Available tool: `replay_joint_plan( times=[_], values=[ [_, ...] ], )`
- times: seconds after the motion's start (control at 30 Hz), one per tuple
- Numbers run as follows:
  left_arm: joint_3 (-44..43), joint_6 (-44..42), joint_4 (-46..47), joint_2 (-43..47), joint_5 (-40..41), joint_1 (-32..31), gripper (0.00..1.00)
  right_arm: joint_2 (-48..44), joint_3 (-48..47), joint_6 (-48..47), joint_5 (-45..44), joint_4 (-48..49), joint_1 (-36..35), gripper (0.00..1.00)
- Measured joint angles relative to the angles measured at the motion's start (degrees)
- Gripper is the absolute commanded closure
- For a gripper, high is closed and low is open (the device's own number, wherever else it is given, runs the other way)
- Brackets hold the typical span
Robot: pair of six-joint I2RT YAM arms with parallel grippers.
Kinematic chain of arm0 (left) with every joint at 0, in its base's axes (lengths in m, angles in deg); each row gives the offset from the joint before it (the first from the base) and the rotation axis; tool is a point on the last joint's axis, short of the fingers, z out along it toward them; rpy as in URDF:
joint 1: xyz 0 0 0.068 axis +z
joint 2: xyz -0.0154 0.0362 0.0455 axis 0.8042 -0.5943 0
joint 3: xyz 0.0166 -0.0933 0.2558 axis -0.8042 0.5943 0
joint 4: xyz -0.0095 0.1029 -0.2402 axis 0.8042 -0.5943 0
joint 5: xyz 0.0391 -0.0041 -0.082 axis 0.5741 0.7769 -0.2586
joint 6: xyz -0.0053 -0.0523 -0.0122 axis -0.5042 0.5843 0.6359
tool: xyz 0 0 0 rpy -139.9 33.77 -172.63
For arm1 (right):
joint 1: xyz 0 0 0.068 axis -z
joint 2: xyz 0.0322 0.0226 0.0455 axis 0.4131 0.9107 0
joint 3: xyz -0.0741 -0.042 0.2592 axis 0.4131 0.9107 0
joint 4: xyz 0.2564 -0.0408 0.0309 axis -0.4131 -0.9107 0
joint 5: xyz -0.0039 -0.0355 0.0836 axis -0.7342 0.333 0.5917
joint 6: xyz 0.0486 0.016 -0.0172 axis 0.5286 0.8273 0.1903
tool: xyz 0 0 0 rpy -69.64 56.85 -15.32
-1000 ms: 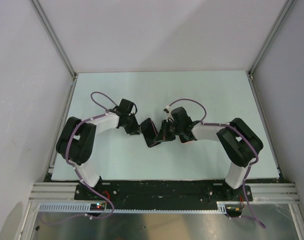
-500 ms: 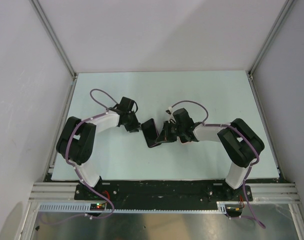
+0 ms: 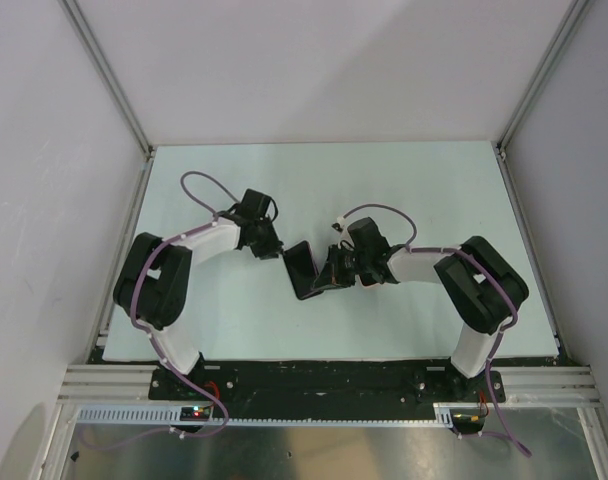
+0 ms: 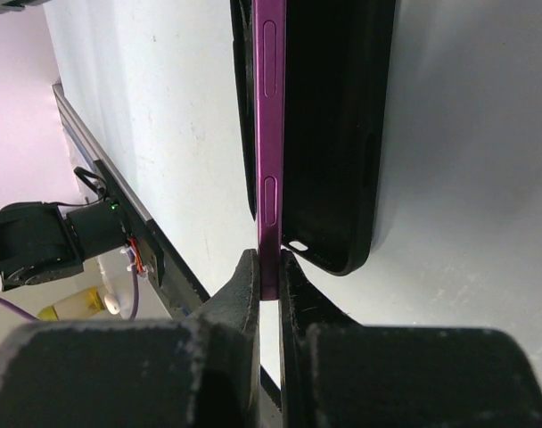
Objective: Put the phone into the phone case
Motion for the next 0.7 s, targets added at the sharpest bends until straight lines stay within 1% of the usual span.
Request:
replay_joint_plan(
  times=[0.13, 0.3, 0.53, 0.7],
  values=[
    [-1.73, -0.63, -0.17, -0.52, -0.42, -0.22, 0.76, 0.33, 0.00, 0.50, 0.09, 0.22, -0.15, 1.00],
    [-2.97, -1.53, -0.39, -1.01, -0.42, -0.24, 0.81, 0.39, -0.02, 1.84, -0.59, 0.31, -1.16, 1.00],
    [-0.98, -1.40, -2.82, 1.29, 5.14, -0.37, 0.89, 0.39, -0.02, 2.84, -1.25, 0.26, -1.66, 1.00],
    [-0.39, -1.03, -3.98, 0.70, 6.56, -1.14, 0.90, 0.39, -0.02, 2.95, -1.25, 0.22, -1.68, 1.00]
  ],
)
